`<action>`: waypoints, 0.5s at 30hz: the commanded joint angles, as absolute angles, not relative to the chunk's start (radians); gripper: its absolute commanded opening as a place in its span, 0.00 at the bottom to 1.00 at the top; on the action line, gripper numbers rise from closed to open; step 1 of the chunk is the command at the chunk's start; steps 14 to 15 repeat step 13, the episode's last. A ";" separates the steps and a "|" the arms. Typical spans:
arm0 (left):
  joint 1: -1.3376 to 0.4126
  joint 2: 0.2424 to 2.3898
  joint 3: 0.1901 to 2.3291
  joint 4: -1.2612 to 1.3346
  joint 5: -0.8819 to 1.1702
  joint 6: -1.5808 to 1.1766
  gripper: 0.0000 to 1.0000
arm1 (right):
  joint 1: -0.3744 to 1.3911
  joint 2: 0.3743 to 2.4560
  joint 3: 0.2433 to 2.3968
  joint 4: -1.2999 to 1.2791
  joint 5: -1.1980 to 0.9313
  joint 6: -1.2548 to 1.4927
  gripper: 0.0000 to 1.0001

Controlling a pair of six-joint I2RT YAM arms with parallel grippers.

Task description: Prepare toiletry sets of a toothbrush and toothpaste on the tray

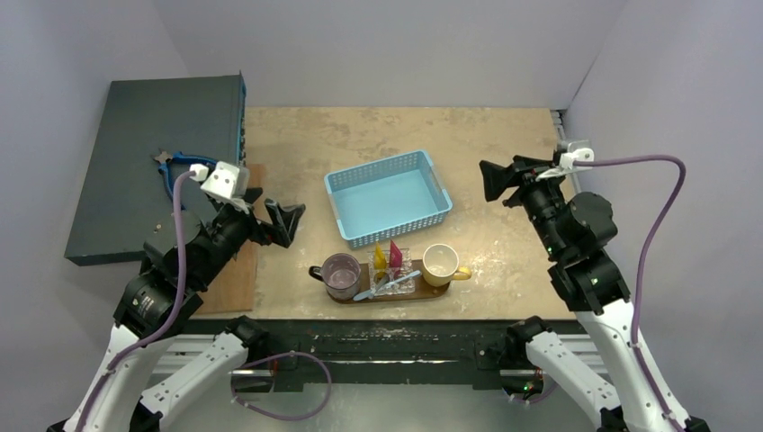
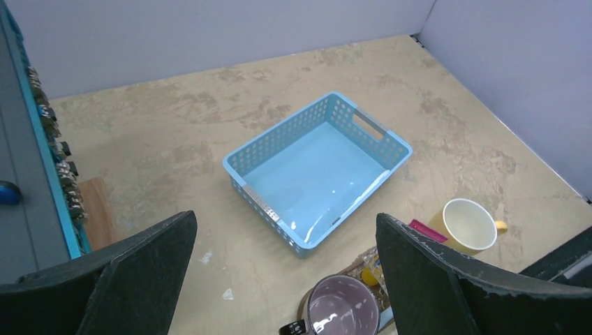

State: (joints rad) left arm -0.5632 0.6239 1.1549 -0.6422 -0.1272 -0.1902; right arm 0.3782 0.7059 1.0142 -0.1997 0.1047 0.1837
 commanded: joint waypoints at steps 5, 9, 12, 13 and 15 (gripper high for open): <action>-0.558 0.560 1.077 -0.550 -0.022 -0.188 1.00 | 0.376 0.613 0.946 -0.091 0.027 0.184 0.74; -0.558 0.560 1.077 -0.553 -0.005 -0.178 1.00 | 0.377 0.612 0.945 -0.089 0.020 0.184 0.74; -0.558 0.547 1.073 -0.548 -0.019 -0.187 1.00 | 0.376 0.614 0.940 -0.078 0.010 0.180 0.82; -0.558 0.541 1.071 -0.548 -0.028 -0.191 1.00 | 0.377 0.616 0.939 -0.075 0.004 0.183 0.82; -0.558 0.541 1.071 -0.548 -0.028 -0.191 1.00 | 0.377 0.616 0.939 -0.075 0.004 0.183 0.82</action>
